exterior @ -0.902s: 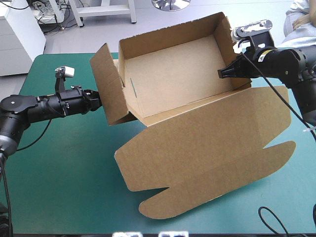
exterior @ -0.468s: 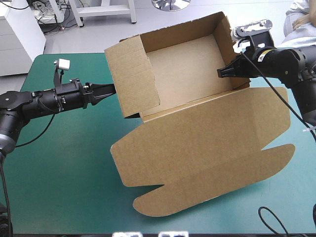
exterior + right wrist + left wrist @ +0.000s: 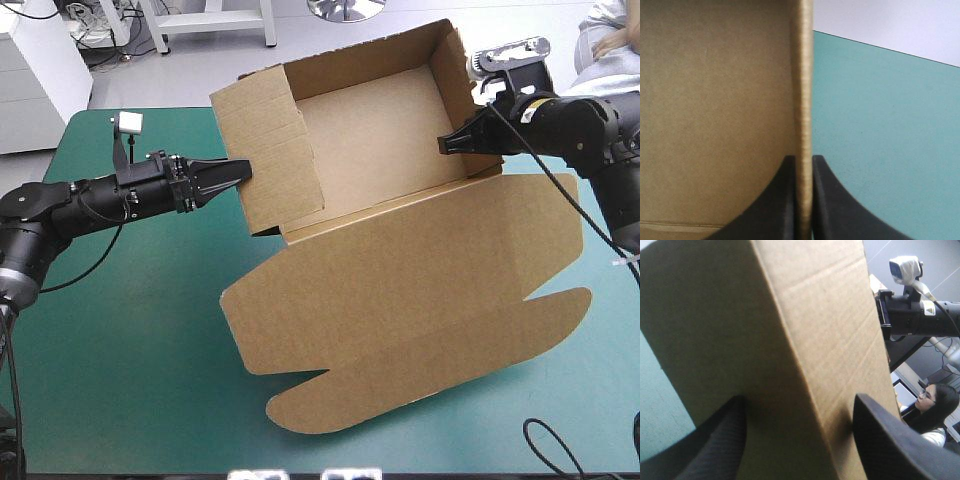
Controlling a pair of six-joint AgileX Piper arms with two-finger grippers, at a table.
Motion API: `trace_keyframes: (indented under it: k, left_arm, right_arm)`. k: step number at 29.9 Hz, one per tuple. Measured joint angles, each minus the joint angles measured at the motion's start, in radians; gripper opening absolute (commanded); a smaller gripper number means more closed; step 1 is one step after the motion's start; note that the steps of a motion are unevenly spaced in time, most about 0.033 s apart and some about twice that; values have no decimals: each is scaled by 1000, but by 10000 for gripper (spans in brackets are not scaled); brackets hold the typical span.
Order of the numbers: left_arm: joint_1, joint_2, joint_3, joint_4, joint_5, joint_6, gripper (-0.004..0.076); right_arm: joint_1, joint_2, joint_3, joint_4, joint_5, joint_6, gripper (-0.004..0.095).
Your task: Fold the box
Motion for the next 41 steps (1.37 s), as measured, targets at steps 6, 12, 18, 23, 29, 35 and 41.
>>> trace_keyframes:
  k: [6,12,18,23,29,35,41]
  left_arm:
    - [-25,4,-11,0,-1,-5,459]
    - [-29,5,-99,48,-14,-80,459]
    - [-96,5,-208,221,-113,-191,466]
    - [-164,8,-283,412,-216,-325,466]
    - [-226,24,-350,682,-276,-530,465]
    - [-283,36,-402,963,-320,-759,461]
    - [-357,66,-445,1200,-349,-954,458]
  right_arm:
    - [0,0,0,0,-2,-2,-17]
    - [0,0,0,6,-24,16,-16]
    - [13,18,0,3,-43,42,-16]
    - [47,43,0,-13,-74,79,-15]
    - [79,75,0,-47,-105,122,-15]
    - [113,99,0,-92,-118,194,-15]
    - [141,122,0,-107,-137,244,-15]
